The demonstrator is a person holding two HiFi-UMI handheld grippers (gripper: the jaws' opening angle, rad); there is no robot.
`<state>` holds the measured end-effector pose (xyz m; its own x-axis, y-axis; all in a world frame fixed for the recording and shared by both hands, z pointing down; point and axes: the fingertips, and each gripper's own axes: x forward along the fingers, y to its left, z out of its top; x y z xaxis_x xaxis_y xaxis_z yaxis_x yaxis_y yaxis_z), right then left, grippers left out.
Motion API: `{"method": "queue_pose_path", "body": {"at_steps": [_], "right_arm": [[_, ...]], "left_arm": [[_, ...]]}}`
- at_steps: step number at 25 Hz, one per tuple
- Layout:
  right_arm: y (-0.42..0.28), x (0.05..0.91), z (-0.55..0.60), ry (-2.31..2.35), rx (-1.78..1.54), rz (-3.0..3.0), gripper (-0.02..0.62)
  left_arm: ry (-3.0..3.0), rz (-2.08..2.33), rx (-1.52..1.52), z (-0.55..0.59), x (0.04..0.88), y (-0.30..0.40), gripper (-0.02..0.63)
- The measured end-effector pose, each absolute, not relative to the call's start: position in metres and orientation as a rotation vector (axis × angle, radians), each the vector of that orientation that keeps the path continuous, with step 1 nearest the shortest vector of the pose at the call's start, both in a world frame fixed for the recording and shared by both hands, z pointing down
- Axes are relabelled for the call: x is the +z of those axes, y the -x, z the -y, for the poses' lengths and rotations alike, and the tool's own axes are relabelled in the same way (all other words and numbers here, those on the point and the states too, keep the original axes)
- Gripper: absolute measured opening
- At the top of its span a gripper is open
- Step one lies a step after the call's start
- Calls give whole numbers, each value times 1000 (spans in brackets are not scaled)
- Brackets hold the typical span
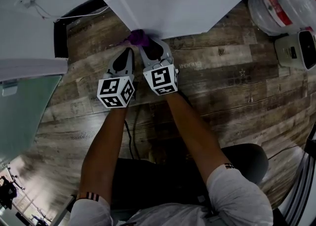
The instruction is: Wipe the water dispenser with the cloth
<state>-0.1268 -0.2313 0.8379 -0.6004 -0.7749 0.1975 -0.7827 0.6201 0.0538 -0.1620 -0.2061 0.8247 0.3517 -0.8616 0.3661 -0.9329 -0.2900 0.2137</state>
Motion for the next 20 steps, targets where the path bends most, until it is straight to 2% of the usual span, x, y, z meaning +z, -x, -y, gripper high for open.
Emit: {"method": "queue_pose_path", "body": {"at_steps": [20], "right_arm": [[-7,864,257,-1507,71,2481,97]], "left_arm": [[-2255,1539,259,198,831,128,-2]]}}
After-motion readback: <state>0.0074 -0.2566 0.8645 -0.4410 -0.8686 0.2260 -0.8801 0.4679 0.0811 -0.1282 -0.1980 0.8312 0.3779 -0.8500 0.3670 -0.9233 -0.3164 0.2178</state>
